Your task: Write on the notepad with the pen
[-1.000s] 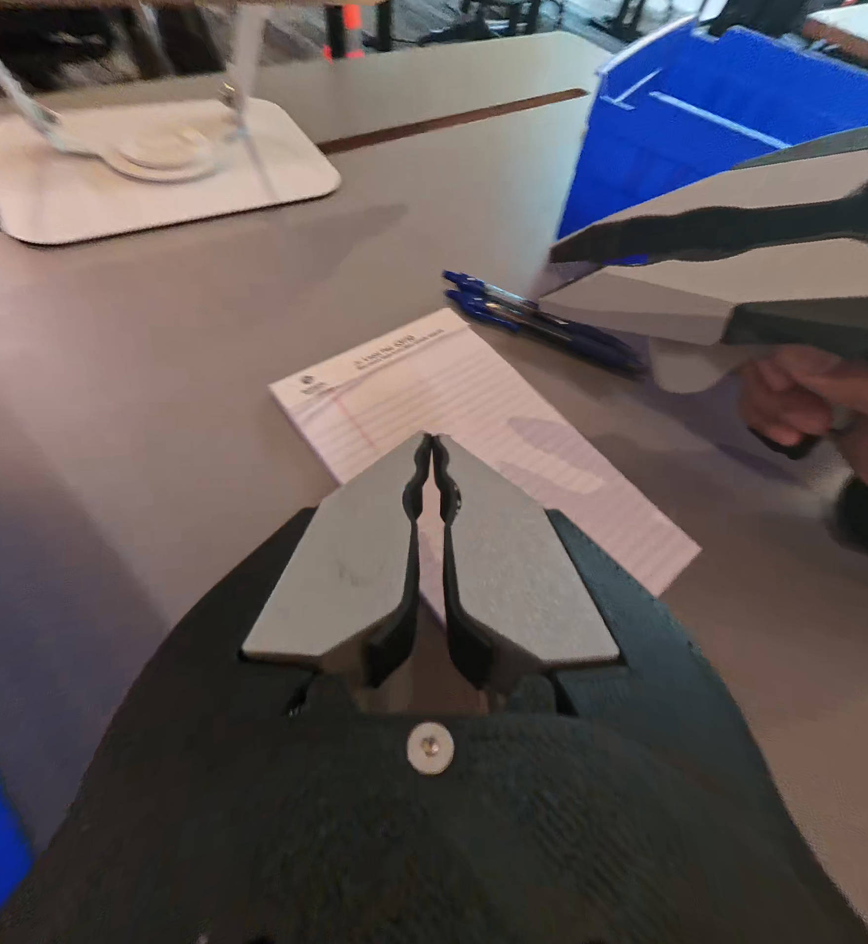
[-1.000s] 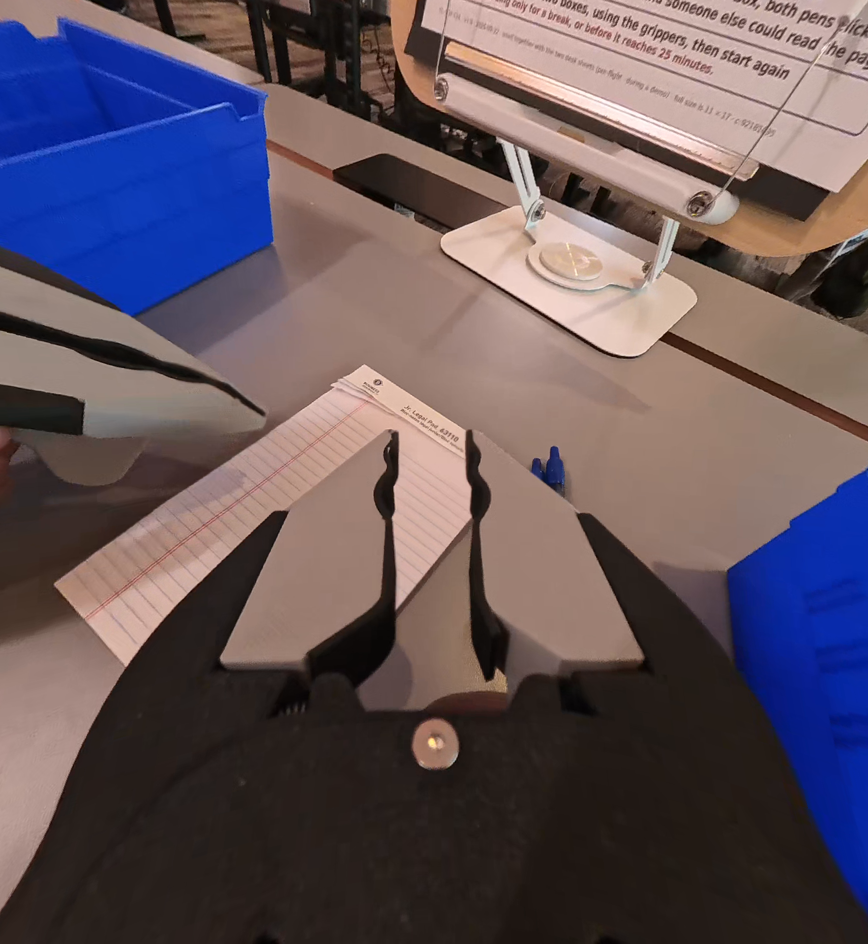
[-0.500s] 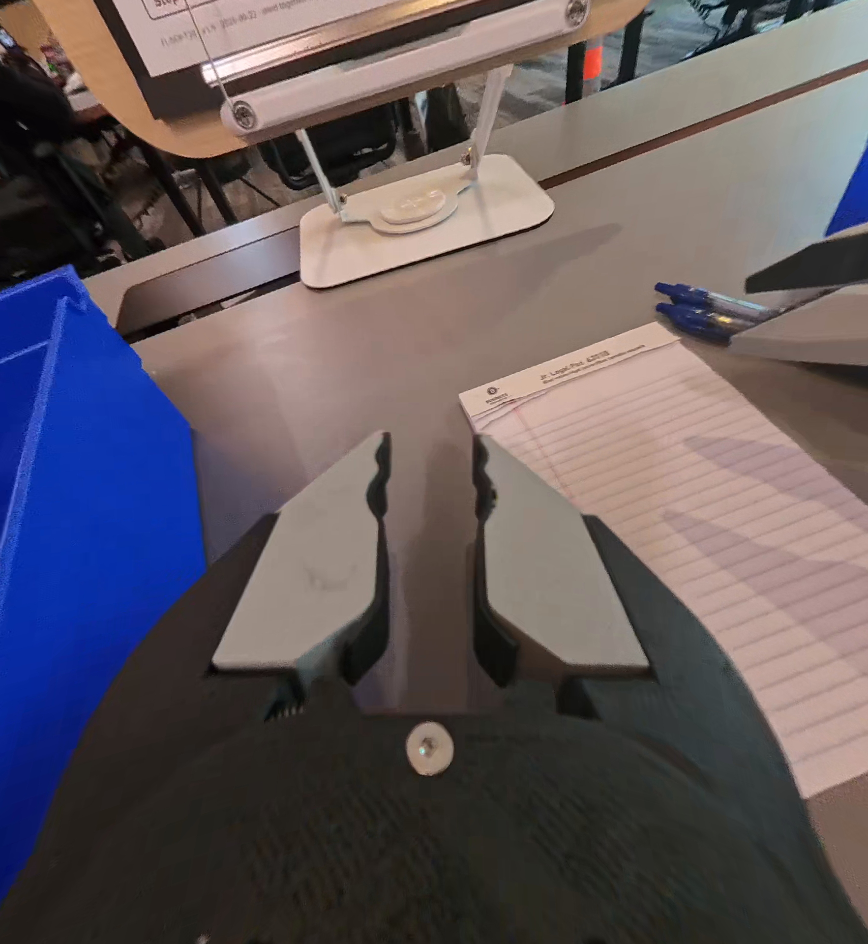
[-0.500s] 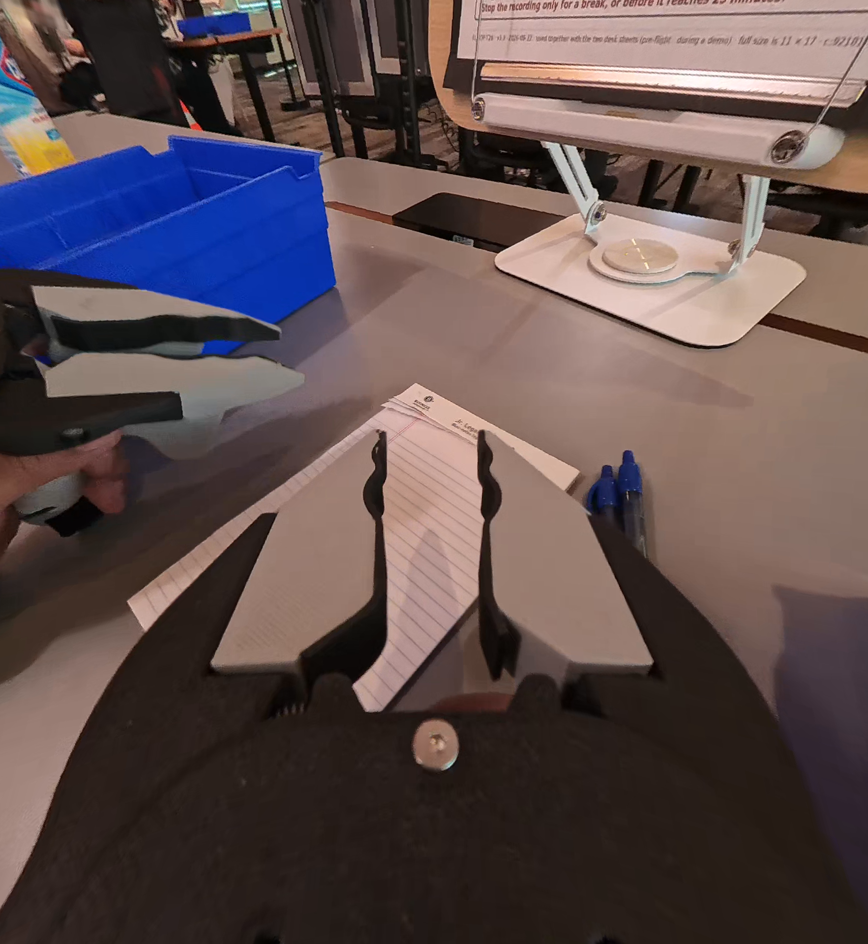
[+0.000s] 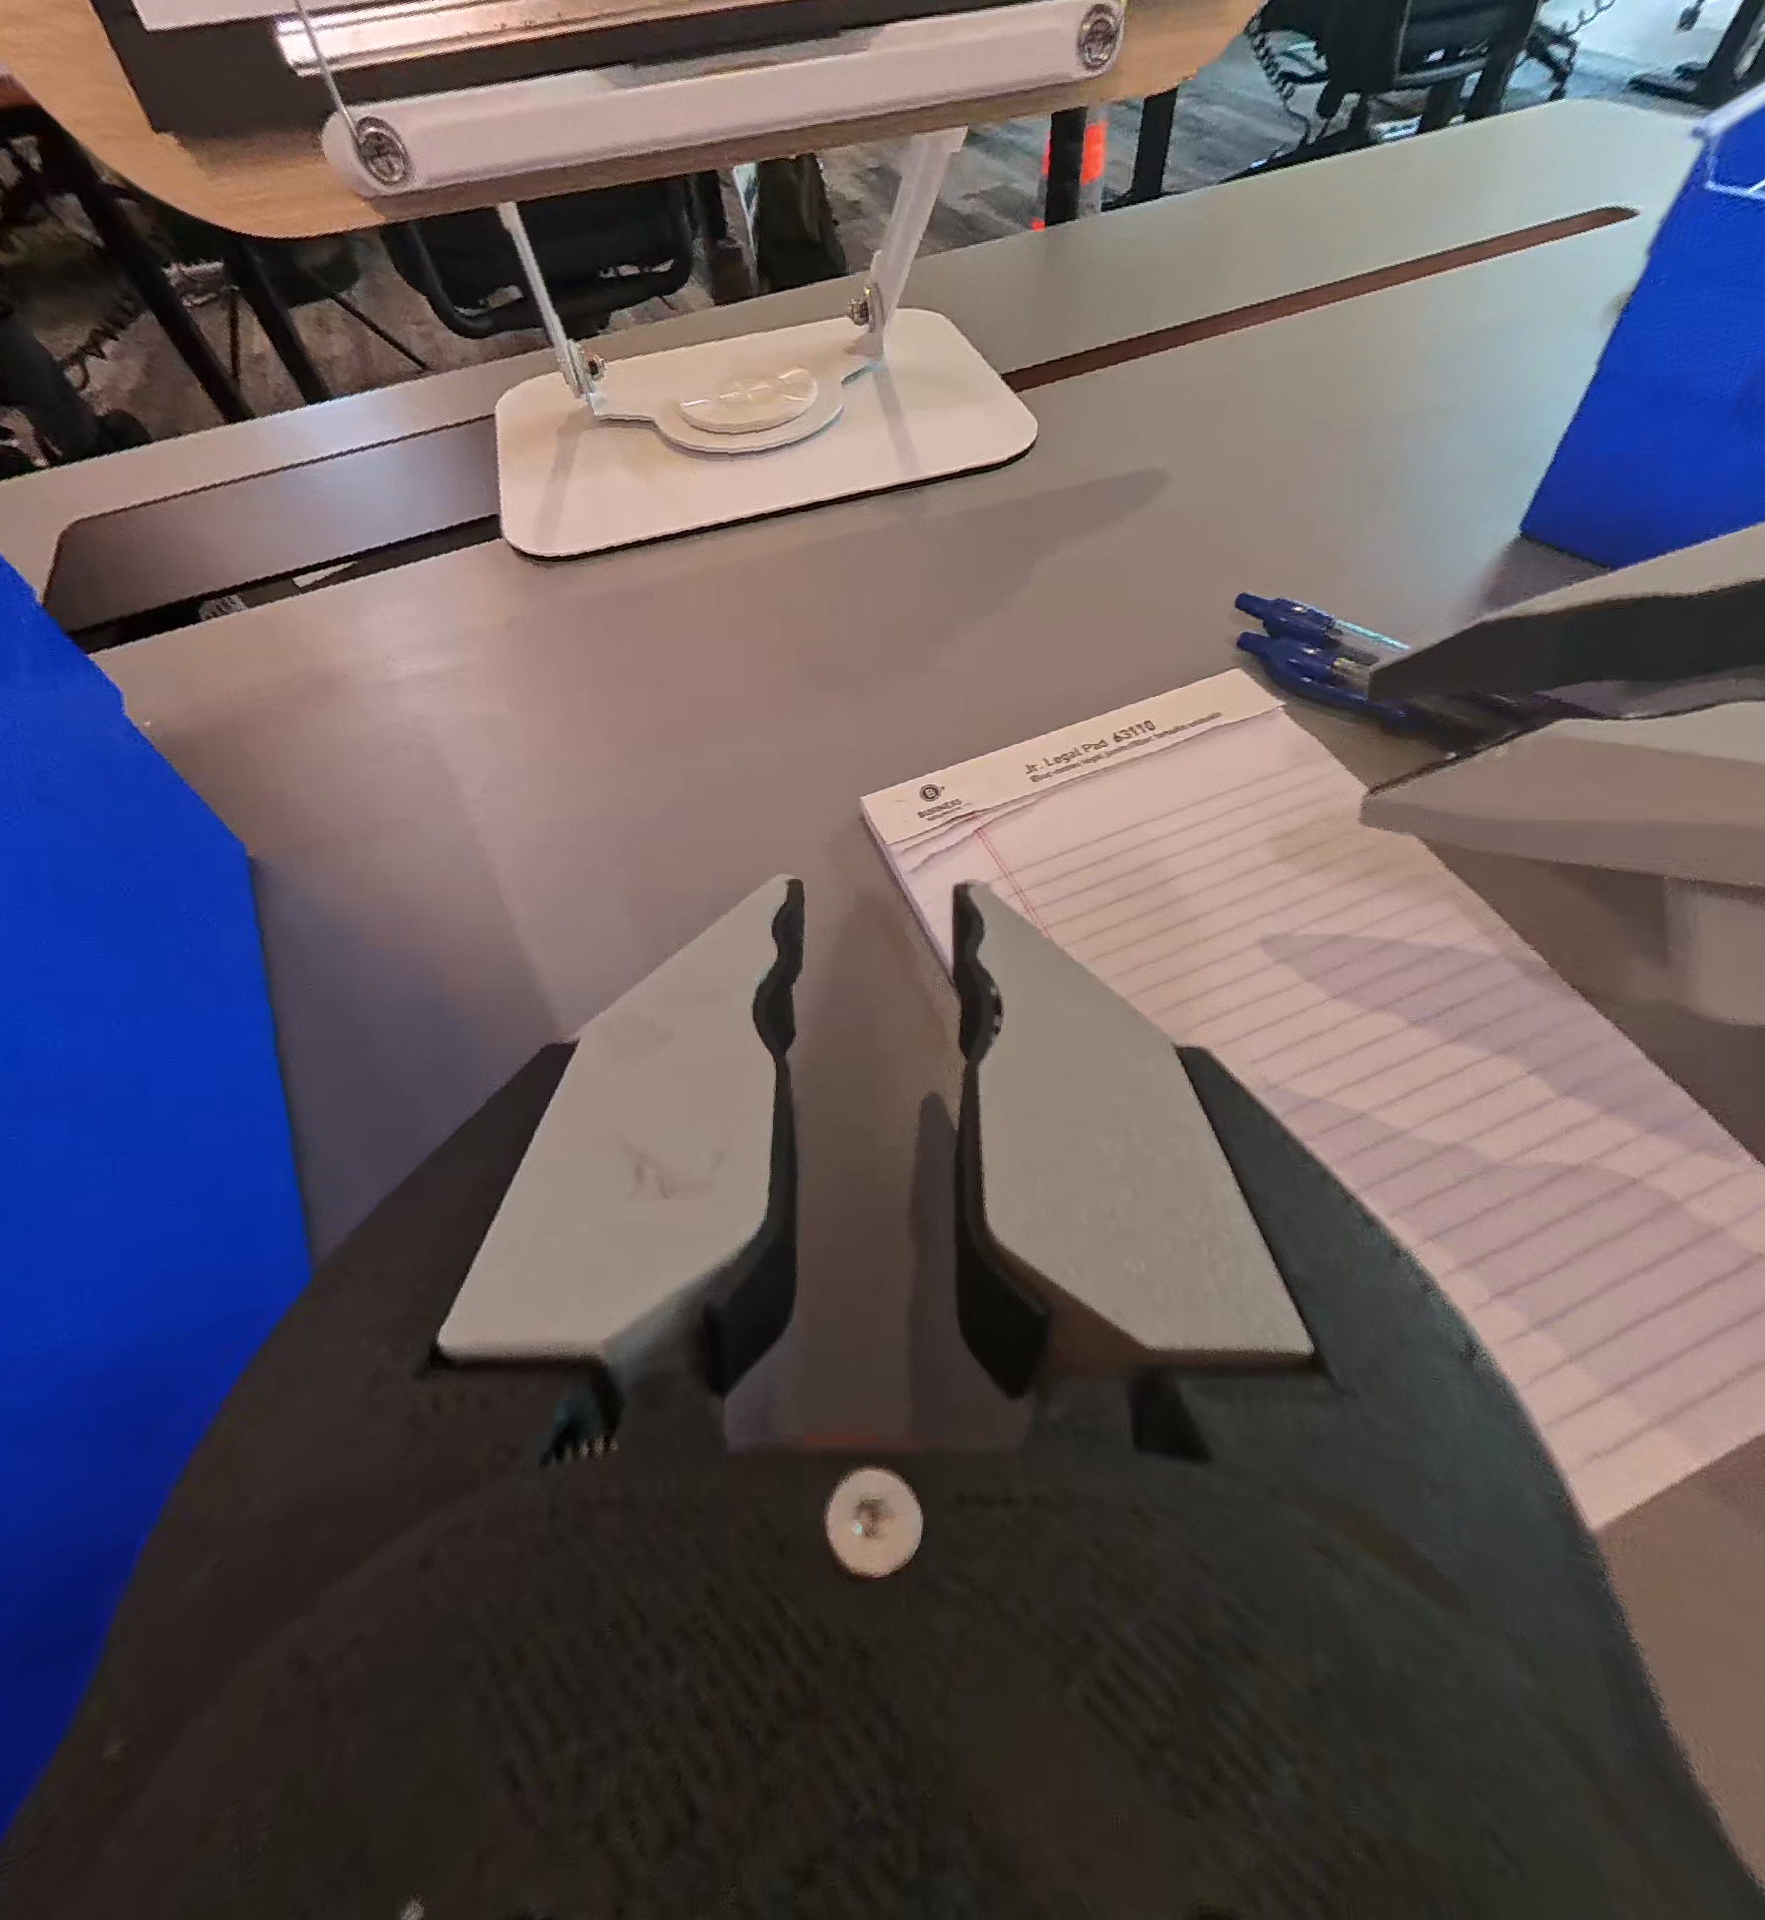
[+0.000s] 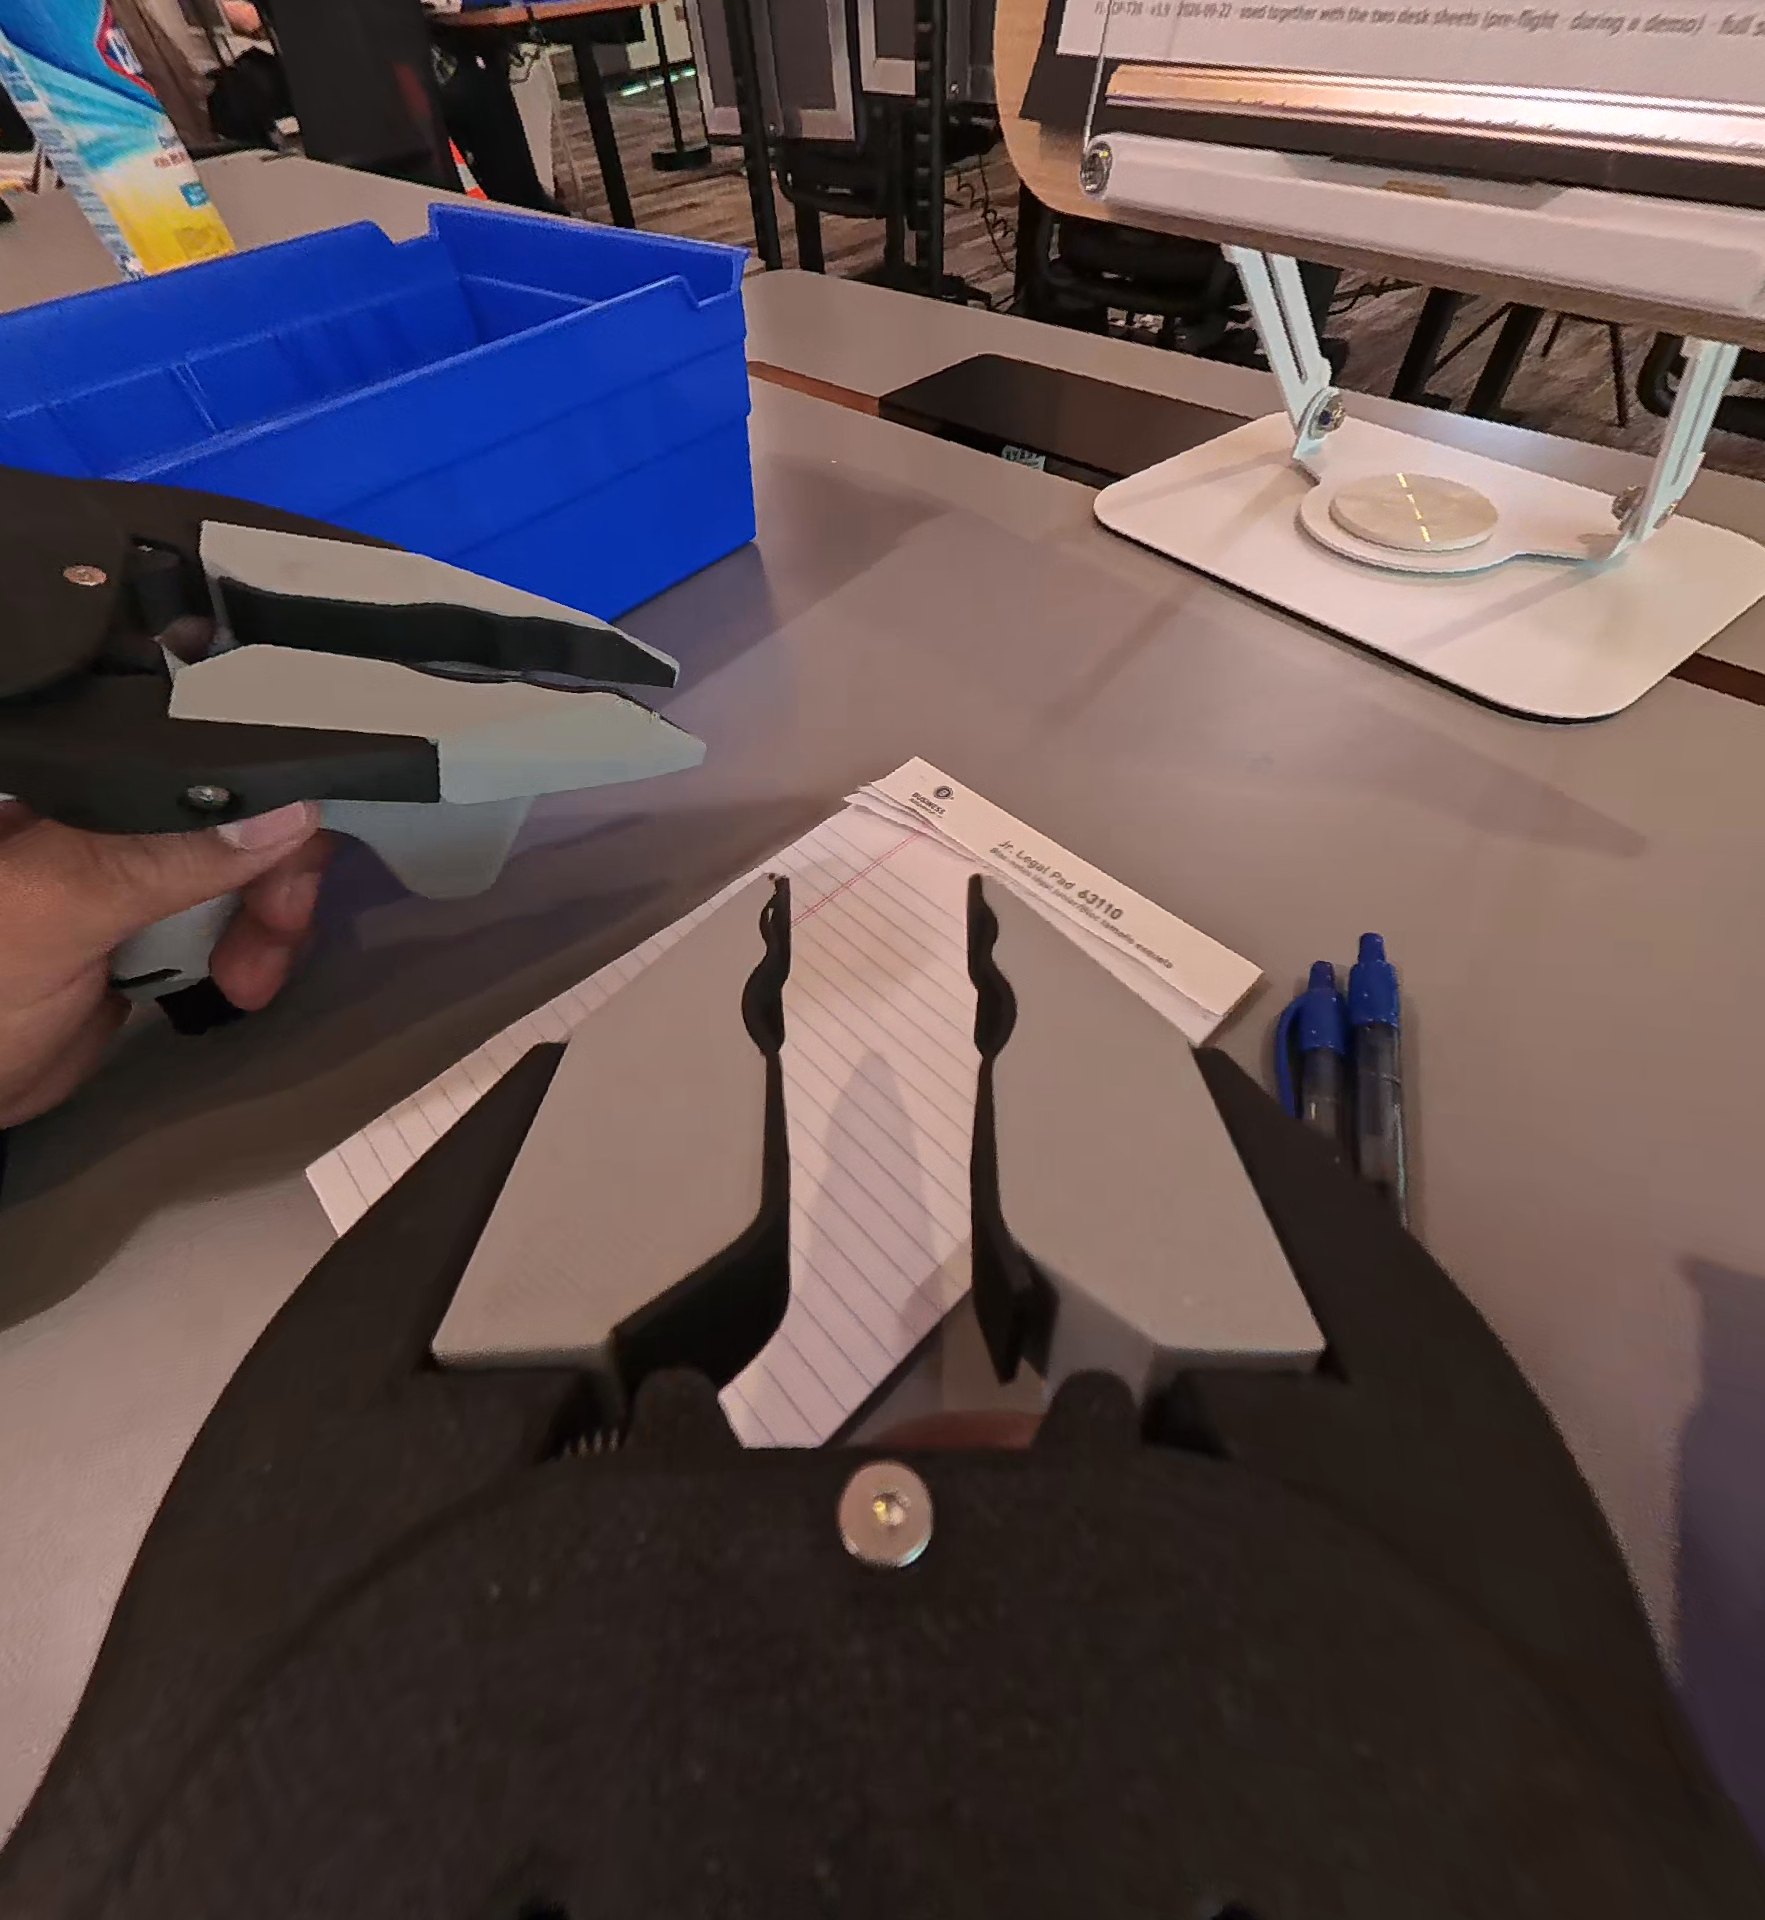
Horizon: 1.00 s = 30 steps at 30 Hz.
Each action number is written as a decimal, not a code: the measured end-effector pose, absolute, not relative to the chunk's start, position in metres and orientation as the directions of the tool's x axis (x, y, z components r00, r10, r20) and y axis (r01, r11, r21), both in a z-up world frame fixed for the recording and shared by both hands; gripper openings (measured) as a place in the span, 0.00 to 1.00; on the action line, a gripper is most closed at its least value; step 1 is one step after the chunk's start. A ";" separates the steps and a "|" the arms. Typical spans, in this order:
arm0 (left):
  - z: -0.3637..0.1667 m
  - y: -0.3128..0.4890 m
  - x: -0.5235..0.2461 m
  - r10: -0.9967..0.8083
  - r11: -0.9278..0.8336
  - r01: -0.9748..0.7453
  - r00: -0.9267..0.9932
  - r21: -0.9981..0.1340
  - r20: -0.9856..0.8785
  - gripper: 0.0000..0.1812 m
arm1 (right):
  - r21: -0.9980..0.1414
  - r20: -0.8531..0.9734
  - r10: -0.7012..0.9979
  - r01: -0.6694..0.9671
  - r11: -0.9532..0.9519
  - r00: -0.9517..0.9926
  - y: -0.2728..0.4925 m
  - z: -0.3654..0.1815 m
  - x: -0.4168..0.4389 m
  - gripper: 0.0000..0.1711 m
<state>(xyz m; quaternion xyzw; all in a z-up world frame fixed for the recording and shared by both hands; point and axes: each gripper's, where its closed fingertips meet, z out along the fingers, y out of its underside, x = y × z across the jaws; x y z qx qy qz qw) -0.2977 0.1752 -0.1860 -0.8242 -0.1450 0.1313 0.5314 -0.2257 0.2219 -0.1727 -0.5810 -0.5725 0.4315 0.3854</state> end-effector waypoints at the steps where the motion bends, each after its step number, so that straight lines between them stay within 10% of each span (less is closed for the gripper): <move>1: -0.186 0.175 -0.298 0.377 -0.388 0.109 0.925 -0.915 -0.049 0.14 | -0.941 -0.060 0.998 0.335 -0.045 -0.034 0.221 -0.173 -0.226 0.18; 30: -0.191 0.186 -0.281 0.283 -0.413 0.121 0.959 -0.903 -0.001 0.13 | -0.925 0.003 0.992 0.376 0.052 -0.129 0.201 -0.182 -0.229 0.14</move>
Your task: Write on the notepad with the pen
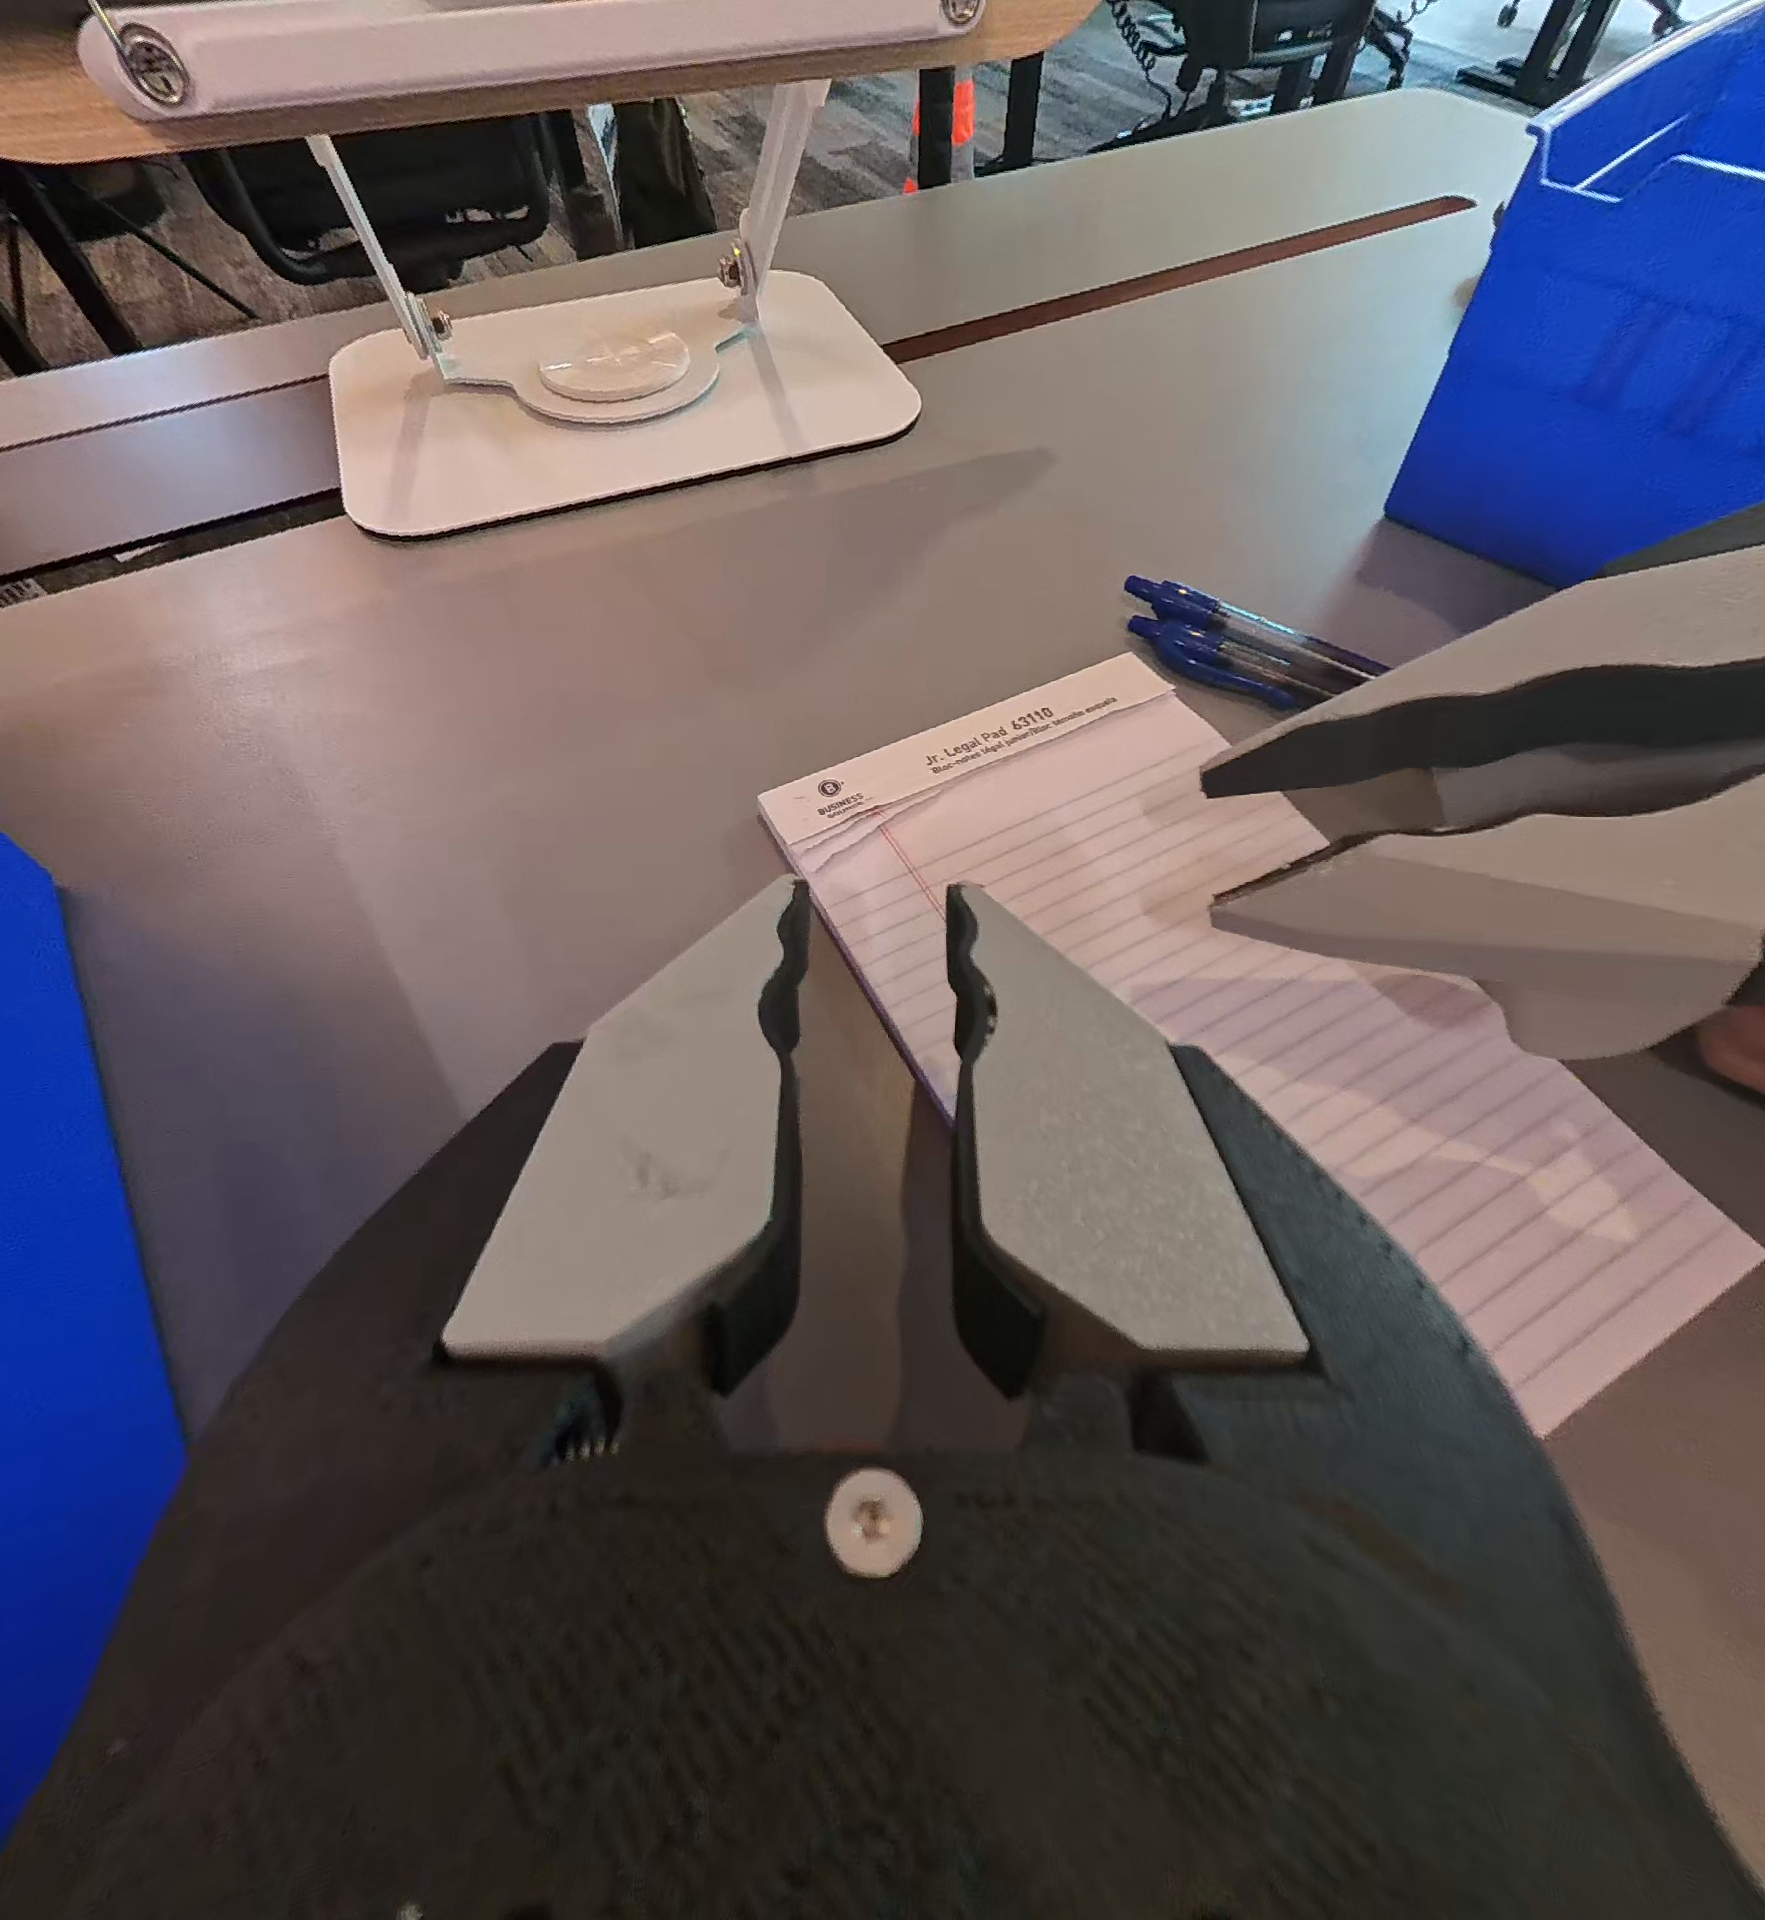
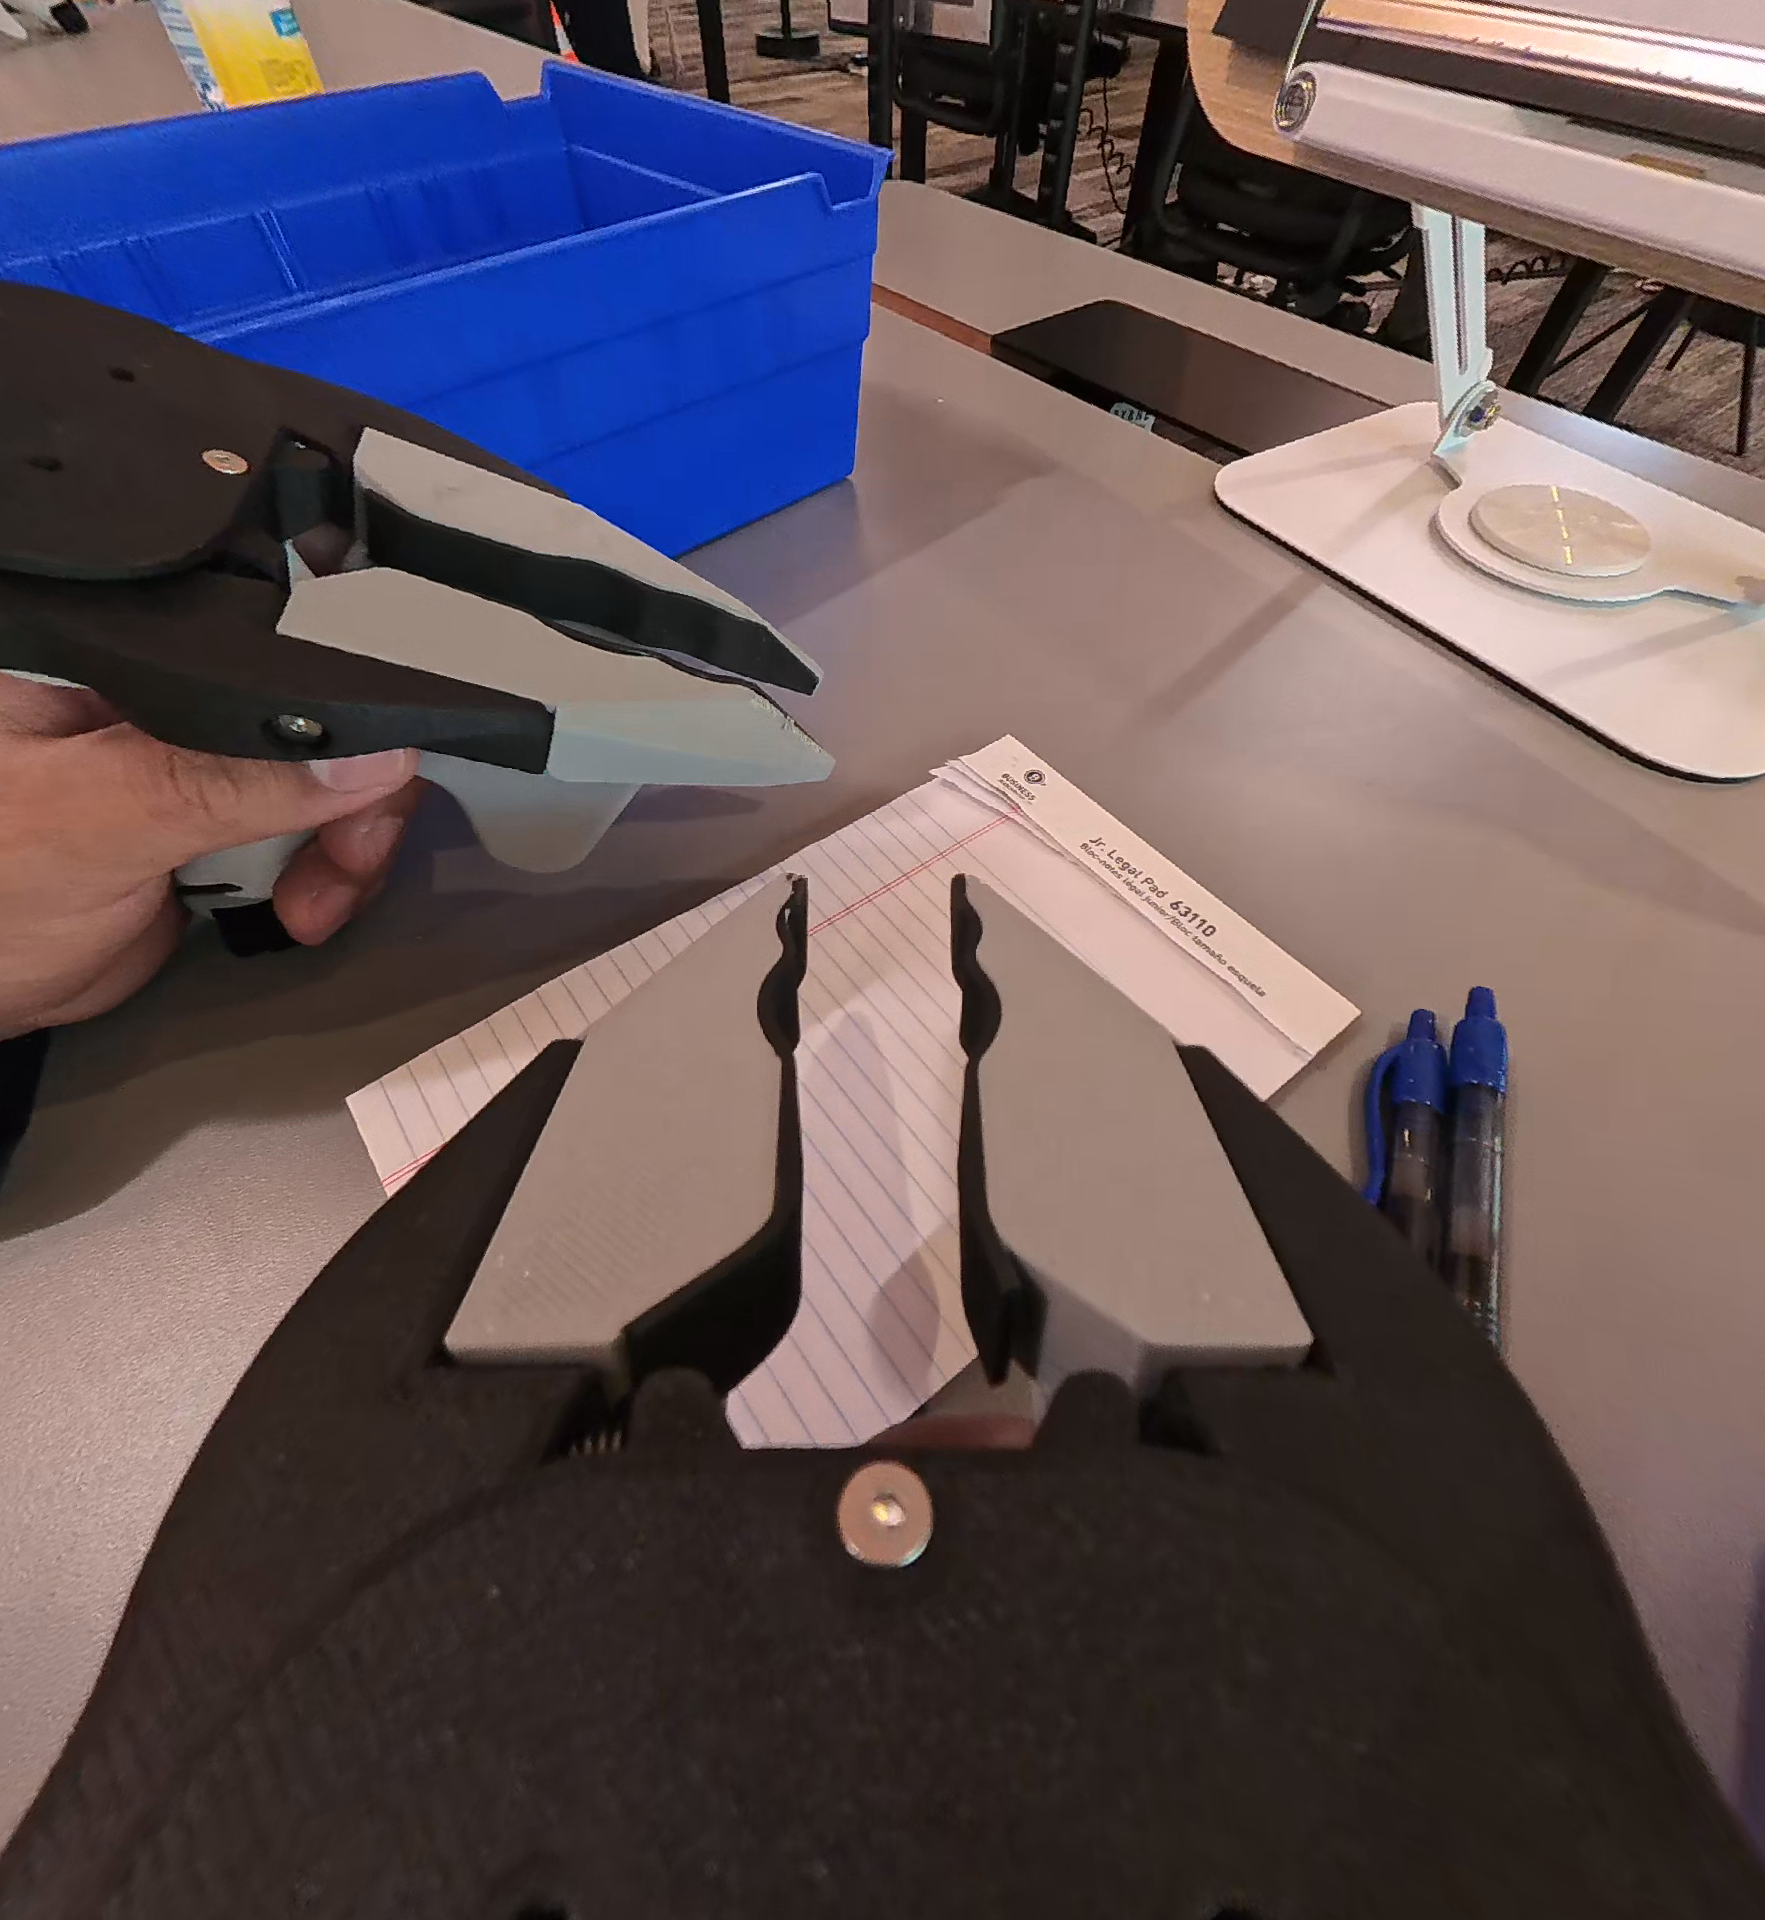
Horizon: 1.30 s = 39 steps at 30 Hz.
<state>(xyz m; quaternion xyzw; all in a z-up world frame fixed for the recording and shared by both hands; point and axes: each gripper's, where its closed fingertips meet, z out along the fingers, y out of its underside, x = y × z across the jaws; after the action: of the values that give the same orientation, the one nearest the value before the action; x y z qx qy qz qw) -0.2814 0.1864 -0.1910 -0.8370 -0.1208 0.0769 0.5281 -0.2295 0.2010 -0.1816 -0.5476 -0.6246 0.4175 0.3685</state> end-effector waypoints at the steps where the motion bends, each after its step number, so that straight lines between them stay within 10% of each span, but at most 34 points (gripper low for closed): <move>1: -0.191 0.186 -0.281 0.283 -0.413 0.123 0.959 -0.903 0.001 0.13 | -0.925 0.002 0.991 0.378 0.051 -0.130 0.201 -0.182 -0.230 0.14; 39: -0.192 0.188 -0.276 0.258 -0.418 0.123 0.966 -0.900 0.012 0.13 | -0.882 0.014 0.999 0.472 -0.009 0.045 0.264 -0.189 -0.220 0.15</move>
<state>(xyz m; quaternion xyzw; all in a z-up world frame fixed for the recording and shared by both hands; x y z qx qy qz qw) -0.2764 0.1881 -0.1918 -0.8396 -0.1134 0.0644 0.5273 -0.2196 0.2638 -0.1894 -0.6175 -0.5955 0.3508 0.3755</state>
